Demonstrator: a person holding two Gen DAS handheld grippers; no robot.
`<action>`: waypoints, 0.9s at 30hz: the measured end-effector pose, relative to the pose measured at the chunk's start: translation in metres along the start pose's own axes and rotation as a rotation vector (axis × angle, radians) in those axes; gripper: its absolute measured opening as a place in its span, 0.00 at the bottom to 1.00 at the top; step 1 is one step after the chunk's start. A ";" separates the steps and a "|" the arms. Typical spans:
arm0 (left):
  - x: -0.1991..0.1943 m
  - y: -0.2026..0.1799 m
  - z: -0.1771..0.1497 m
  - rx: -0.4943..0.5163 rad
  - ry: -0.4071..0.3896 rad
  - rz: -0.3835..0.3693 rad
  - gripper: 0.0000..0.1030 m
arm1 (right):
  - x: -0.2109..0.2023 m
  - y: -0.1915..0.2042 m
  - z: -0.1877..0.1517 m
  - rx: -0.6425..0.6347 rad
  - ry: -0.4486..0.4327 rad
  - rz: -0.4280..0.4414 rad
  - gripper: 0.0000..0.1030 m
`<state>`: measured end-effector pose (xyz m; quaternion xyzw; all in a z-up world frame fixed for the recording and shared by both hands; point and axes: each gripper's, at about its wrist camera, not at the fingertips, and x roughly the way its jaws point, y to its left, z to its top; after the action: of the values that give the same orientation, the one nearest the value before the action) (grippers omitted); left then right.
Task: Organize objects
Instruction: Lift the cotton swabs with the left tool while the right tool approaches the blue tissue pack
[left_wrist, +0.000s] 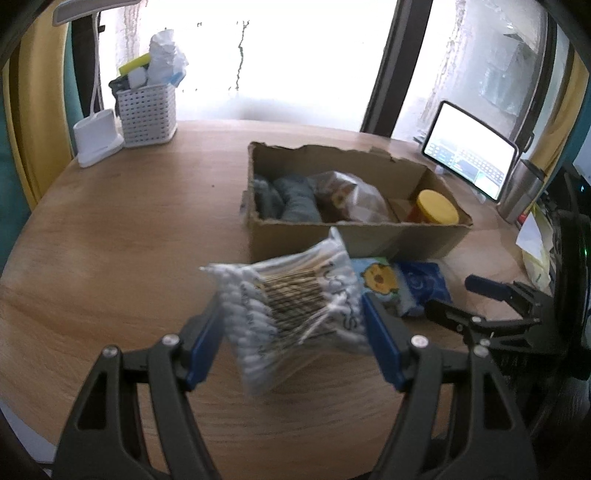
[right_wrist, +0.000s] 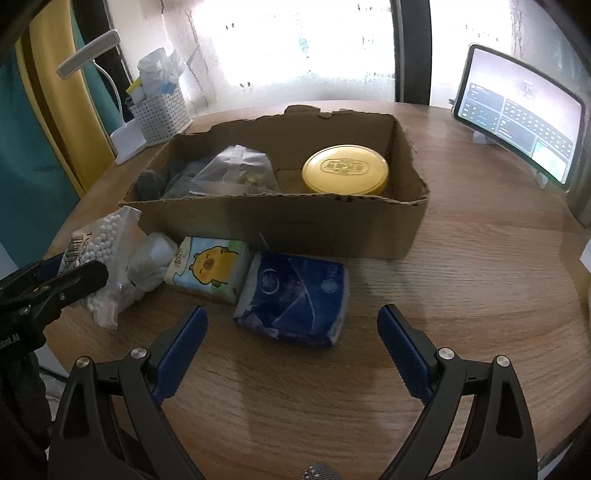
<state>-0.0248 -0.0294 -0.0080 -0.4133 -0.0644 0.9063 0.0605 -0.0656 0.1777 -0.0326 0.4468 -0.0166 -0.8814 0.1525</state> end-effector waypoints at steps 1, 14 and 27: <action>0.001 0.001 0.000 -0.002 0.001 0.000 0.71 | 0.001 0.001 0.000 0.000 0.001 0.001 0.92; 0.011 0.010 0.003 -0.022 0.019 0.006 0.71 | 0.021 0.007 0.008 -0.017 0.030 -0.012 0.83; 0.009 0.006 0.004 -0.021 0.019 0.014 0.71 | 0.024 -0.003 0.006 -0.036 0.029 -0.043 0.57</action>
<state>-0.0340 -0.0342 -0.0136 -0.4229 -0.0705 0.9020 0.0506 -0.0842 0.1728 -0.0483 0.4568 0.0109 -0.8781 0.1418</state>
